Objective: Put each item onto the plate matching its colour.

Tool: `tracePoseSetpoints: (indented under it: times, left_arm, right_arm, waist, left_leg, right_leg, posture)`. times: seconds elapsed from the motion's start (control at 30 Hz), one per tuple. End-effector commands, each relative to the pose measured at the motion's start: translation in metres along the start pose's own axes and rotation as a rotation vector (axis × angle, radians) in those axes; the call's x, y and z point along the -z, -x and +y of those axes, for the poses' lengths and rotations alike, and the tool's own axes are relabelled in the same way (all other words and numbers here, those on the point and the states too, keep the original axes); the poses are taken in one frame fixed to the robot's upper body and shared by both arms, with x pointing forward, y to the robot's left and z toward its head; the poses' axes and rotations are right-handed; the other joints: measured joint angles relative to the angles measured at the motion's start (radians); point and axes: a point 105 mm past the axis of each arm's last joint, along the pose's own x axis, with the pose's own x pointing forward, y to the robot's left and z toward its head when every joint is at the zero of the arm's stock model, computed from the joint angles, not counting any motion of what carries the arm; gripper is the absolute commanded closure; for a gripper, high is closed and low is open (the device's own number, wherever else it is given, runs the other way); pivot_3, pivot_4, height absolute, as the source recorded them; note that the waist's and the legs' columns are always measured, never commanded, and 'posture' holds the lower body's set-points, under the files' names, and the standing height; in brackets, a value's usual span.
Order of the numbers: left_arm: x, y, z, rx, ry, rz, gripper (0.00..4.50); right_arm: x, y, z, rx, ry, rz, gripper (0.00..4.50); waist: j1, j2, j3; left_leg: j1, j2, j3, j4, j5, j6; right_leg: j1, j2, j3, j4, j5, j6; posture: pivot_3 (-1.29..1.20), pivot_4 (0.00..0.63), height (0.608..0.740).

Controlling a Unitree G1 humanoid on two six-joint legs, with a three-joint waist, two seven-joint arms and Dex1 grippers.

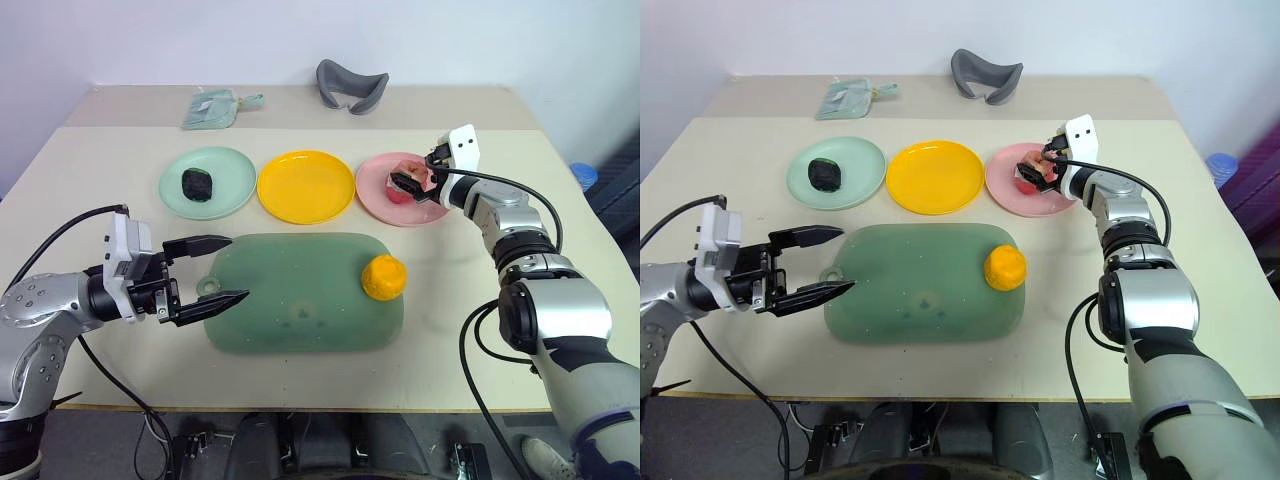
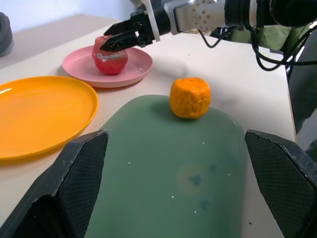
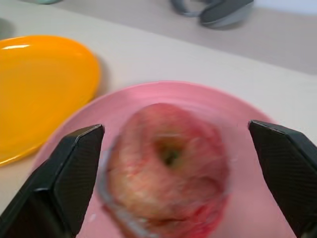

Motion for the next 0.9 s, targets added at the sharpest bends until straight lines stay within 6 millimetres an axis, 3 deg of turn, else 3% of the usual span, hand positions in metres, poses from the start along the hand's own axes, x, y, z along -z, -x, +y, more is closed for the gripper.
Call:
tracePoseSetpoints:
  times: [0.03, 0.17, 0.3, 0.43, 0.57, 0.73, 0.9]
  left_arm:
    - [-0.006, -0.001, -0.004, 0.006, -0.032, -0.023, 0.00]
    - [-0.003, -0.003, -0.005, 0.016, -0.024, -0.026, 0.00]
    - [0.000, -0.006, -0.009, 0.053, -0.009, -0.033, 0.00]
    - [0.004, -0.007, -0.012, 0.095, -0.004, -0.025, 0.00]
    - [0.009, -0.008, -0.011, 0.139, -0.016, 0.008, 0.00]
    - [0.008, -0.013, -0.008, 0.169, -0.017, 0.005, 0.00]
    - [0.007, -0.014, -0.005, 0.174, -0.022, 0.011, 0.00]
  right_arm:
    - [-0.032, 0.007, -0.010, 0.008, 0.036, -0.118, 0.03]
    - [-0.052, 0.024, -0.012, -0.079, 0.051, -0.209, 0.03]
    - [-0.053, 0.057, 0.006, -0.249, 0.103, -0.251, 0.03]
    - [-0.040, 0.085, 0.022, -0.331, 0.124, -0.199, 0.03]
    - [-0.007, 0.119, 0.054, -0.454, 0.068, -0.084, 0.03]
    - [0.007, 0.128, 0.082, -0.509, 0.017, -0.035, 0.03]
    - [0.026, 0.129, 0.097, -0.535, 0.013, 0.021, 0.03]
  waist:
    - [0.000, 0.000, 0.000]
    - [0.004, 0.001, 0.001]
    - [0.008, 0.001, 0.001]
    - [0.007, 0.001, 0.001]
    - [0.011, 0.001, 0.001]
    - [0.007, 0.001, 0.001]
    - [0.012, 0.001, 0.001]
  left_leg:
    - [0.000, 0.000, 0.000, 0.000, 0.000, 0.000]
    - [0.000, 0.000, 0.000, 0.000, 0.000, 0.000]
    - [0.000, 0.000, -0.001, 0.000, 0.000, 0.000]
    - [0.000, 0.000, -0.001, 0.000, 0.000, 0.000]
    - [0.000, 0.000, -0.002, 0.000, 0.000, 0.000]
    - [0.000, 0.000, -0.001, 0.001, 0.000, 0.000]
    - [0.000, 0.000, -0.002, 0.001, 0.000, 0.000]
  right_leg:
    - [0.000, 0.000, 0.000, 0.000, 0.000, 0.000]
    - [0.000, 0.000, 0.000, 0.000, 0.000, 0.000]
    - [0.001, 0.000, 0.000, 0.000, 0.000, 0.000]
    - [0.001, 0.000, 0.000, 0.000, 0.000, 0.000]
    - [0.001, 0.000, 0.000, 0.000, 0.000, 0.000]
    - [0.001, 0.000, 0.000, 0.000, 0.000, 0.000]
    - [0.001, 0.001, 0.000, 0.000, 0.000, 0.000]
  posture:
    - [0.00, 0.150, 0.740]
    - [0.00, 0.150, 0.740]
    - [0.00, 0.150, 0.740]
    - [0.00, 0.150, 0.740]
    - [0.00, 0.150, 0.740]
    - [0.00, 0.150, 0.740]
    - [0.00, 0.150, 0.740]
